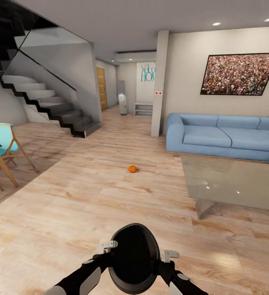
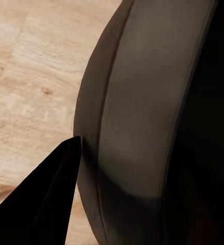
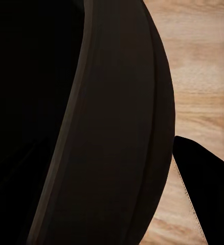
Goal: Place each of the two pumpkins and all three candles from the living room inside a cabinet in the living room (use any cabinet), then make sure every cabinet is closed, and position the cauldron so it is next to a table in the living room.
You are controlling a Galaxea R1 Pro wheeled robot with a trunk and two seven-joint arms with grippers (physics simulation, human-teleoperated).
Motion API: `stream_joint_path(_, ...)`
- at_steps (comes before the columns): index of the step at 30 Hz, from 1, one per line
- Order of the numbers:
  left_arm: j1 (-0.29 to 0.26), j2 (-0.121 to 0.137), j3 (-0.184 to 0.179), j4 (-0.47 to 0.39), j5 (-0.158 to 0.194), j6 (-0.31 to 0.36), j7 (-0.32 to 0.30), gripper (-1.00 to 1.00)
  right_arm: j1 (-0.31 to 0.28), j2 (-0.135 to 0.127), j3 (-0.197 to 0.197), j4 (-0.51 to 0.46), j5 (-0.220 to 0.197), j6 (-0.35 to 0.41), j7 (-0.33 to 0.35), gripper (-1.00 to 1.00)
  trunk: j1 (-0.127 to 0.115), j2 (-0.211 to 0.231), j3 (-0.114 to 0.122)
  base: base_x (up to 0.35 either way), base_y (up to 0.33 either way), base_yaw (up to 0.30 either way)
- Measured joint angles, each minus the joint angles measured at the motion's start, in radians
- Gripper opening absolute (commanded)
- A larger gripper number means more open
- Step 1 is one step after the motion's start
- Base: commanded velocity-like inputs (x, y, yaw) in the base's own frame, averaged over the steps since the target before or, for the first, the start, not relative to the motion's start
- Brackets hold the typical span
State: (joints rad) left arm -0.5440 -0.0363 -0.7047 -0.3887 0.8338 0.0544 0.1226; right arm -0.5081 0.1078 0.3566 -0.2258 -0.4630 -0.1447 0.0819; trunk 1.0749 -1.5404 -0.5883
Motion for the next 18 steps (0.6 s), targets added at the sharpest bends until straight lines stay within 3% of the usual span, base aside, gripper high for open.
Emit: stream_joint_path(18,0.0,0.001,-0.003,0.001,0.002,0.0,-0.001,-1.0,0.0,0.002,-0.001,0.004,0.001,-0.002,-0.001,-1.0,0.0,0.0,0.011,0.0,0.0,-0.264)
